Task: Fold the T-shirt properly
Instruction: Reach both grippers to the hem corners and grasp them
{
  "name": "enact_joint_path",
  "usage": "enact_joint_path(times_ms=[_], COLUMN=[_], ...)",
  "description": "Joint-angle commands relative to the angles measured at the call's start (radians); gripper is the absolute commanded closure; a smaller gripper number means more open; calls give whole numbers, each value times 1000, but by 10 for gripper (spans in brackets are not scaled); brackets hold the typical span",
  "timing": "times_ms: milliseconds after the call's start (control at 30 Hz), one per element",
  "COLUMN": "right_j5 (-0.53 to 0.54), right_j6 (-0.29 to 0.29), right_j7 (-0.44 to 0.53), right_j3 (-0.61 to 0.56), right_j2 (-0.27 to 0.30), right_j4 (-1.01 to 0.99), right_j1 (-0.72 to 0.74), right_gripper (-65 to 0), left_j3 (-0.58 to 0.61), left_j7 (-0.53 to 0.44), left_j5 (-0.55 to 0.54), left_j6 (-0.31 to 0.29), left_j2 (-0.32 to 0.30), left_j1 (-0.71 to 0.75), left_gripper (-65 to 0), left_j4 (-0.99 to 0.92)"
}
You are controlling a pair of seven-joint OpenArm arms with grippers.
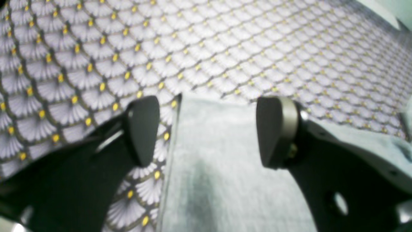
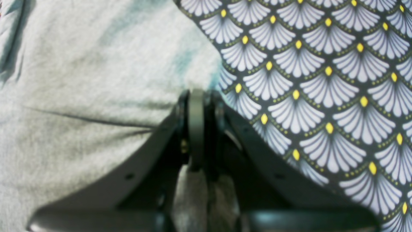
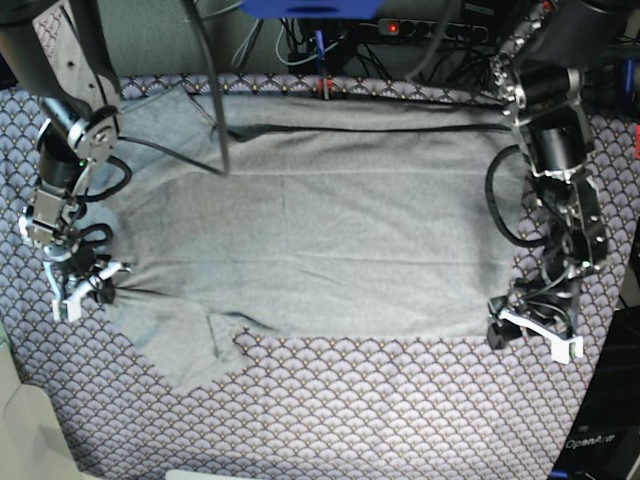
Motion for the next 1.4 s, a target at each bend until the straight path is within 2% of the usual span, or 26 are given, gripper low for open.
enact_joint_path(times_ms=[0, 133, 300, 500, 733, 1033, 1100, 1167, 1233, 1367], right_j5=[-22, -22, -24, -24, -24, -24, -24, -24, -24, -24], right_j6=[4, 4, 4, 4, 4, 4, 4, 4, 4, 4], right_j7=[-36, -36, -36, -37, -42, -99, -99, -99, -99, -99], right_j3=[-6, -6, -6, -51, -63, -63, -63, -63, -63, -63], right_j2=[4, 5, 1, -59, -111, -111, -111, -111, -111, -111], right_j4=[2, 4, 59, 205, 351, 372, 372, 372, 372, 372], right_j1=[14, 6, -29, -101, -161, -159, -159, -159, -161, -166], right_gripper=[0, 0, 0, 0, 0, 0, 0, 0, 0, 0], left_j3=[0, 0, 0, 0, -5, -6, -6, -6, -5, -5], left_j7=[-44, -137, -248, -326, -374, -389, -389, -389, -389, -389], left_j5=[-13, -1, 102, 148, 178, 177, 177, 178, 178, 177], left_j6=[-3, -3, -3, -3, -3, -1, 23, 82, 98, 98], left_j2=[-13, -14, -2, 29, 29, 21, 21, 21, 21, 21], left_j1=[-42, -82, -105, -132, -201, -195, -194, -194, -192, -192], left_gripper=[-459, -460, -462, -462, -462, -459, -458, -456, -434, -270], left_j4=[-25, -164, -253, -299, -454, -470, -471, -471, -471, -471])
